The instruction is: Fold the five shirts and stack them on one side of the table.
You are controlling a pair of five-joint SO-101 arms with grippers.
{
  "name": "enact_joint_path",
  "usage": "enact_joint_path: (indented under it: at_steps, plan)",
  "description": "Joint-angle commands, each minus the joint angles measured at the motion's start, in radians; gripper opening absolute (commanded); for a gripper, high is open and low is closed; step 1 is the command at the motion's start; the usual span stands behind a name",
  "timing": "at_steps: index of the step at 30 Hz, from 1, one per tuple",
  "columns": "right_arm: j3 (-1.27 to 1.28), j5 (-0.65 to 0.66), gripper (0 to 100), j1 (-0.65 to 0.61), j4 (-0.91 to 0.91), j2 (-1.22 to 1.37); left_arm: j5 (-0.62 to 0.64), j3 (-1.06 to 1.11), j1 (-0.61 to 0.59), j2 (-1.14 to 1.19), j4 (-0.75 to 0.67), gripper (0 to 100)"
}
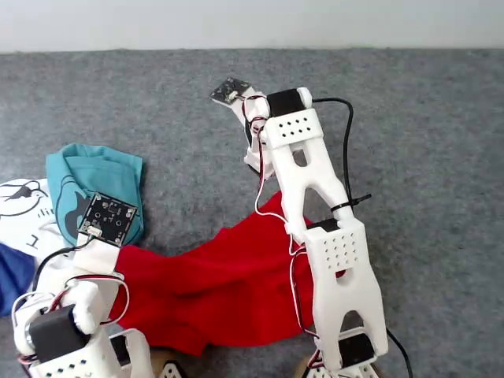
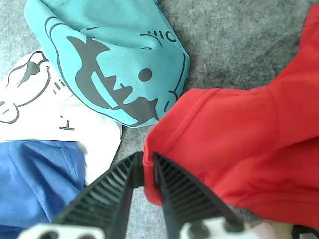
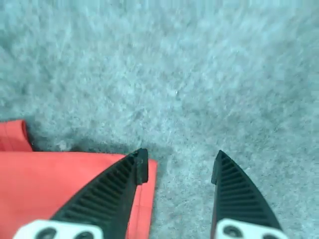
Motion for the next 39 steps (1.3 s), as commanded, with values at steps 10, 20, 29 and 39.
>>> enact_joint_path:
  at_steps: [10,20,29,39]
  plan:
    - [0.295,-0.081,22.3,-0.062,0.039,-0.168,0.008,-0.005,0.003,-0.006,-0.021,2]
    - [0.295,-0.123,22.3,-0.045,-0.053,-0.019,0.008,-0.004,0.005,-0.006,-0.021,2]
    - [0.295,-0.12,14.9,-0.067,-0.041,0.054,0.008,-0.004,0.005,-0.006,-0.021,2]
    - [0.293,-0.114,0.9,-0.007,0.035,-0.041,0.008,-0.004,0.005,-0.006,-0.021,2]
